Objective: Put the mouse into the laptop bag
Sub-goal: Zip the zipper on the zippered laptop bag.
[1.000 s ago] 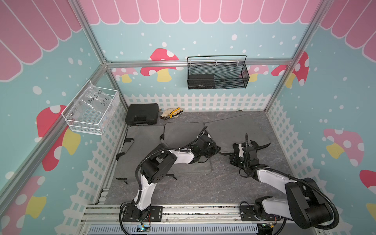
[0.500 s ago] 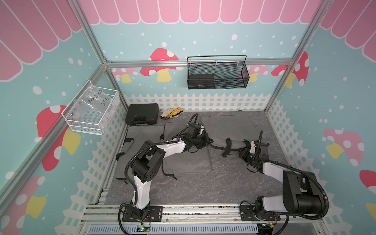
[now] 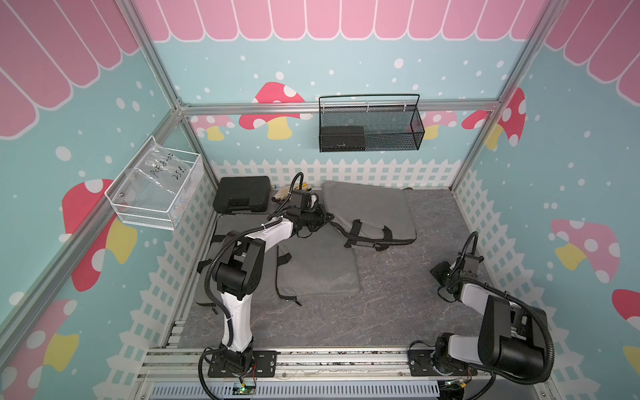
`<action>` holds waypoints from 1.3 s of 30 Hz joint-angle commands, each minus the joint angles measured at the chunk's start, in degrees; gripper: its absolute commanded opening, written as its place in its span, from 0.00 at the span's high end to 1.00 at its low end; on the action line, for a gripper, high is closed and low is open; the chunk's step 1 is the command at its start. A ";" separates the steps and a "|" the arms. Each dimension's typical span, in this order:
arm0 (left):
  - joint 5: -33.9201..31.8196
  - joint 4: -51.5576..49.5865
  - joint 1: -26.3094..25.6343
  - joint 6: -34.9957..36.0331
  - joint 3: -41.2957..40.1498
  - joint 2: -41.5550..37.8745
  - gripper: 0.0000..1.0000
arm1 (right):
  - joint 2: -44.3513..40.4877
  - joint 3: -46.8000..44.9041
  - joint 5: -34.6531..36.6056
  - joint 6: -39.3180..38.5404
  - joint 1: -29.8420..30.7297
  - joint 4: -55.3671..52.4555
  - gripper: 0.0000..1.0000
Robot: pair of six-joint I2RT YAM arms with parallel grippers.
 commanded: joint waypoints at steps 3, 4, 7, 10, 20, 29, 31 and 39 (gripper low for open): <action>-1.94 -1.29 -2.73 4.40 2.13 -1.91 0.59 | -8.44 0.07 2.07 -6.22 12.58 4.65 0.63; -3.08 -1.45 -2.73 4.68 1.23 -3.09 0.44 | -8.29 0.30 1.29 -6.54 14.35 5.94 0.61; -7.18 -2.38 -5.40 5.42 -1.13 -6.69 0.08 | -4.54 2.98 0.71 -8.35 18.33 7.57 0.56; -10.03 -2.90 -6.67 5.35 -3.74 -10.16 0.06 | 1.71 6.22 2.80 -9.97 21.70 9.24 0.56; -19.35 -2.93 -11.24 1.69 -11.53 -17.32 0.04 | 18.66 17.84 4.95 -11.47 27.66 10.16 0.58; -20.59 -0.14 -11.35 0.92 -16.75 -20.35 0.03 | 25.95 22.18 5.29 -12.01 29.23 9.94 0.55; -20.59 0.23 -11.35 0.81 -17.16 -20.67 0.03 | 26.95 22.67 5.31 -11.91 29.54 10.00 0.54; -19.02 2.13 -11.35 -0.04 -17.65 -19.44 0.03 | 29.57 24.14 5.31 -11.82 30.47 9.86 0.52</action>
